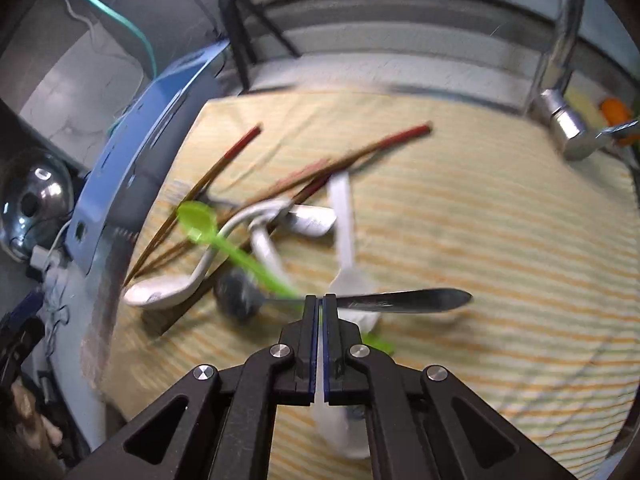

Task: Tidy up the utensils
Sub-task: 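Grasp a white plastic spoon handle with the right gripper while the left grasps a white ceramic spoon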

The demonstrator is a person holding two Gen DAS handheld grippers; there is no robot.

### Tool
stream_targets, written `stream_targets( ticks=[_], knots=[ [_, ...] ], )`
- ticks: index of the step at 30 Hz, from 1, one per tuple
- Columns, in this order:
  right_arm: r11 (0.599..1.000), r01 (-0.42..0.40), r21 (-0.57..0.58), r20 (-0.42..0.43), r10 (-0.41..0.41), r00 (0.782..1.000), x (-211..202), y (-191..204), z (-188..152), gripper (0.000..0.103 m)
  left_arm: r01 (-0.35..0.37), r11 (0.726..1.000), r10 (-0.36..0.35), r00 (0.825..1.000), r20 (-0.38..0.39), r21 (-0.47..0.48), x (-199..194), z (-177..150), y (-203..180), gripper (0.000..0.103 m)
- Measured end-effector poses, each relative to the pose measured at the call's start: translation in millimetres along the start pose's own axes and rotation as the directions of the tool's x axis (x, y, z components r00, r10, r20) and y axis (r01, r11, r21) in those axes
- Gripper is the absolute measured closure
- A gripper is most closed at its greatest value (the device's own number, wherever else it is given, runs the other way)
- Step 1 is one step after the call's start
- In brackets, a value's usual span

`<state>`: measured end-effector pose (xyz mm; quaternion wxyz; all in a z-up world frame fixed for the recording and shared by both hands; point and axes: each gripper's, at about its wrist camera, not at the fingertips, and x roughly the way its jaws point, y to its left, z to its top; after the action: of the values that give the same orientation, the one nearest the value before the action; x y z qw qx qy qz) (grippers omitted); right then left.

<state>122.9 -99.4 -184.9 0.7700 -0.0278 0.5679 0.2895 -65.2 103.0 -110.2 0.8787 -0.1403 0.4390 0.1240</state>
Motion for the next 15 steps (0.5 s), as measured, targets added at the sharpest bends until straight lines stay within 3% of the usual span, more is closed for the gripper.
stream_targets(
  ticks=[2, 4, 10, 15],
  knots=[
    [0.997, -0.072, 0.017, -0.019, 0.073, 0.997, -2.9, 0.0, 5.5, 0.097, 0.000, 1.000, 0.000, 1.000, -0.006, -0.001, 2.1, -1.1, 0.3, 0.032],
    [0.996, -0.083, -0.012, -0.012, 0.083, 0.997, -5.5, 9.8, 5.4, 0.097, 0.007, 1.000, -0.007, 1.000, -0.012, -0.004, 4.8, -0.9, -0.3, 0.032],
    [0.976, -0.215, -0.044, -0.059, 0.213, 0.975, 11.0, 41.2, 3.6, 0.095, 0.028, 0.999, -0.027, 0.999, -0.034, 0.027, 14.5, -0.7, -8.9, 0.032],
    [0.978, -0.194, -0.079, -0.095, 0.186, 0.978, 35.9, 56.3, 7.7, 0.095, 0.031, 0.999, -0.030, 0.999, -0.040, 0.030, 16.5, -0.4, -10.7, 0.032]
  ],
)
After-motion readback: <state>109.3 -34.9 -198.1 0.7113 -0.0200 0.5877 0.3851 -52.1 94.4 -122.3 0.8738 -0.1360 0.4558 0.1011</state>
